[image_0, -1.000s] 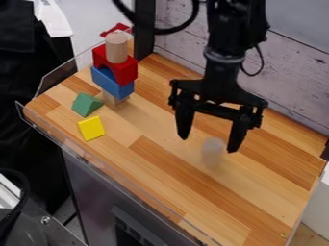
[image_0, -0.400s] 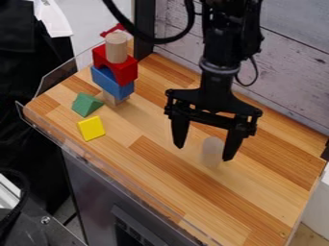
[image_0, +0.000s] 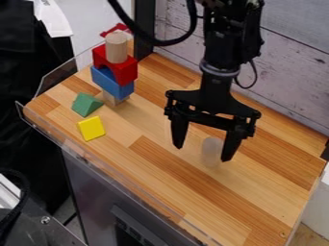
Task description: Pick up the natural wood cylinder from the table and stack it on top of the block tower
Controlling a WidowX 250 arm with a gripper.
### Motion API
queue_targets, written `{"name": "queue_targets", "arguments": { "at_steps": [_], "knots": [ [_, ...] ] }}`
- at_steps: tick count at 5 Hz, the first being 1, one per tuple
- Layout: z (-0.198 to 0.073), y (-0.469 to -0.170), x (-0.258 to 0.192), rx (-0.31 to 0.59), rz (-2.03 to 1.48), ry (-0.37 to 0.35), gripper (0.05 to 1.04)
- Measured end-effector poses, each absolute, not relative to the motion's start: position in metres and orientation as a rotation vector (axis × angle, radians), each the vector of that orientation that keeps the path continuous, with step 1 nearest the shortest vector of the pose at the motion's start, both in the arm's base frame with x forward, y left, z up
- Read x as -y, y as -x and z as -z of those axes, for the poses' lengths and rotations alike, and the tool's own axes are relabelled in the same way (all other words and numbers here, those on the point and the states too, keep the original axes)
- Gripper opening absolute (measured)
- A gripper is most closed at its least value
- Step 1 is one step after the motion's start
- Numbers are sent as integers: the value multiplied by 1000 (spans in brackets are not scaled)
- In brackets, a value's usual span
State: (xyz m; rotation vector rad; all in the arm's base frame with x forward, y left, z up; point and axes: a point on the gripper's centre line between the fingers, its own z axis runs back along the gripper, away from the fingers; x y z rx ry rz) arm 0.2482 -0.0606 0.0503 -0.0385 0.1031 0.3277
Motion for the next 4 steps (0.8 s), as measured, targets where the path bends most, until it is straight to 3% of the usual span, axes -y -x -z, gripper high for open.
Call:
{"name": "queue_targets", "arguments": {
  "at_steps": [4],
  "knots": [
    [-34,-259,66,-107,-305,55,999]
  ]
}}
